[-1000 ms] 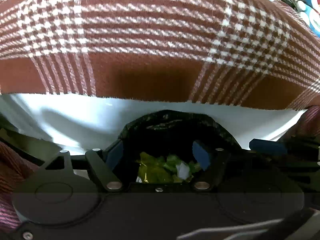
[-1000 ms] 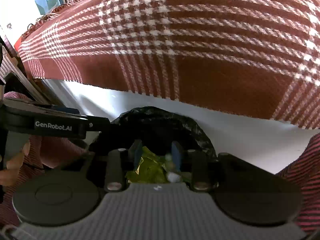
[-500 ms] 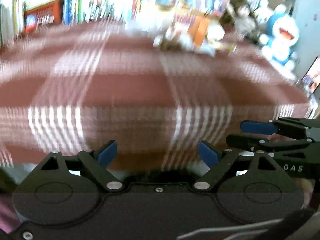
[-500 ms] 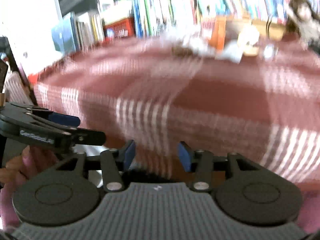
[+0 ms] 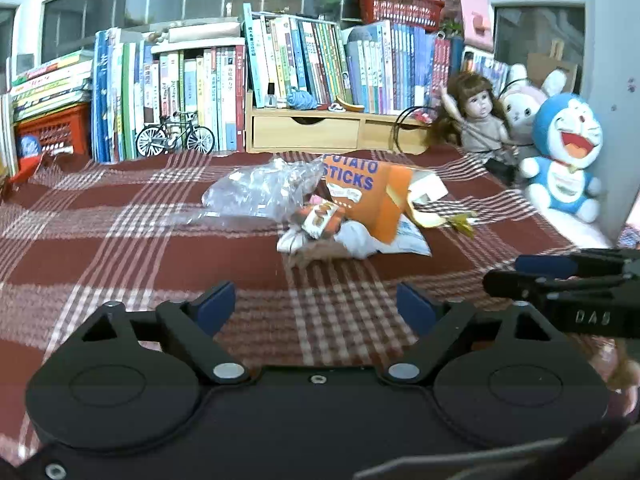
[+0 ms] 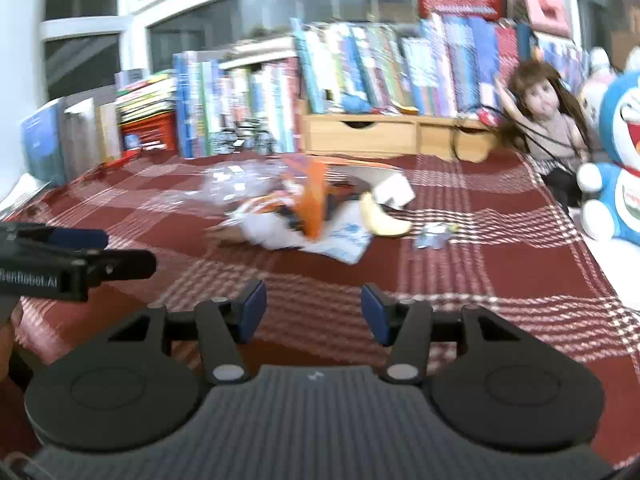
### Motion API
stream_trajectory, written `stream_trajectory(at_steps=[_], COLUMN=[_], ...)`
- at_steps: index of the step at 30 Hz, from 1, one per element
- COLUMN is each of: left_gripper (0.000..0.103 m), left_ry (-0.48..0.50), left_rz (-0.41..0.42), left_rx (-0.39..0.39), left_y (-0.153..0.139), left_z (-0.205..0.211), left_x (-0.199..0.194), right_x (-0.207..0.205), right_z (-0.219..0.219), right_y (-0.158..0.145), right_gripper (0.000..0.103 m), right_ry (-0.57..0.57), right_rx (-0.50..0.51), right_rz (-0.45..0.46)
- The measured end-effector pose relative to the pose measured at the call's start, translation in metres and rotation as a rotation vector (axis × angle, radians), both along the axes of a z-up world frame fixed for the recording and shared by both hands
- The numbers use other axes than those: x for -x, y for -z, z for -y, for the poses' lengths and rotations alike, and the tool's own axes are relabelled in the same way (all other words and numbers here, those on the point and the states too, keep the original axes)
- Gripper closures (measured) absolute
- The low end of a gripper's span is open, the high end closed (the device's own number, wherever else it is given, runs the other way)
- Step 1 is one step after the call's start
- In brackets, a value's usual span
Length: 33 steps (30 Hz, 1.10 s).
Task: Collect trash
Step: 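Move both tools back over the remaining items on the tablecloth, then grasp the brown crumpled wrapper with the left tool while the right tool grasps a clear wrapper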
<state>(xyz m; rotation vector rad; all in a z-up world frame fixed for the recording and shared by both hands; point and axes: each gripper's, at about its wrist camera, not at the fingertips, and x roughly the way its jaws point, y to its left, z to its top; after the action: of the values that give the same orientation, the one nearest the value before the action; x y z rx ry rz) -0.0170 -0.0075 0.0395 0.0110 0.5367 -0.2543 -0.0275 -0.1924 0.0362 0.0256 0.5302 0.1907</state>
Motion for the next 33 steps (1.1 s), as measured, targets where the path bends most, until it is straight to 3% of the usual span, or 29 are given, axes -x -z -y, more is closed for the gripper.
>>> stream_trajectory(at_steps=[2, 6, 9, 11, 15, 18, 21, 22, 24, 26, 28, 33], left_gripper=[0.028, 0.031, 0.031, 0.025, 0.022, 0.04, 0.061, 0.075, 0.081, 0.084, 0.084, 0.084], left_ry=[-0.008, -0.036, -0.045, -0.035, -0.005, 0.015, 0.032, 0.029, 0.023, 0.024, 0.025, 0.035], left_rz=[-0.033, -0.064, -0.036, 0.013, 0.051, -0.016, -0.025, -0.024, -0.031, -0.027, -0.024, -0.005], left_rx=[-0.026, -0.024, -0.008, -0.005, -0.064, -0.055, -0.022, -0.028, -0.04, -0.024, -0.012, 0.021], left_y=[0.006, 0.016, 0.021, 0.023, 0.031, 0.037, 0.038, 0.037, 0.036, 0.035, 0.034, 0.026], left_z=[0.009, 0.018, 0.022, 0.025, 0.038, 0.041, 0.038, 0.037, 0.035, 0.03, 0.024, 0.01], left_x=[-0.023, -0.062, -0.076, -0.083, -0.094, -0.105, -0.105, -0.103, -0.098, -0.089, -0.08, -0.056], right_x=[-0.016, -0.044, -0.059, -0.07, -0.1, -0.124, -0.144, -0.15, -0.152, -0.147, -0.14, -0.115], right_z=[0.006, 0.024, 0.038, 0.045, 0.058, 0.064, 0.065, 0.065, 0.062, 0.06, 0.057, 0.051], right_y=[0.006, 0.015, 0.018, 0.018, 0.021, 0.025, 0.032, 0.034, 0.036, 0.034, 0.032, 0.026], right_gripper=[0.036, 0.036, 0.032, 0.024, 0.019, 0.017, 0.017, 0.019, 0.029, 0.063, 0.078, 0.083], right_ry=[0.04, 0.139, 0.194, 0.21, 0.226, 0.216, 0.198, 0.185, 0.162, 0.148, 0.142, 0.093], right_rx=[0.019, 0.027, 0.002, 0.002, 0.017, 0.025, 0.044, 0.048, 0.053, 0.049, 0.056, 0.06], right_rz=[-0.006, -0.025, -0.022, -0.01, -0.015, -0.038, -0.095, -0.117, -0.135, -0.137, -0.127, -0.09])
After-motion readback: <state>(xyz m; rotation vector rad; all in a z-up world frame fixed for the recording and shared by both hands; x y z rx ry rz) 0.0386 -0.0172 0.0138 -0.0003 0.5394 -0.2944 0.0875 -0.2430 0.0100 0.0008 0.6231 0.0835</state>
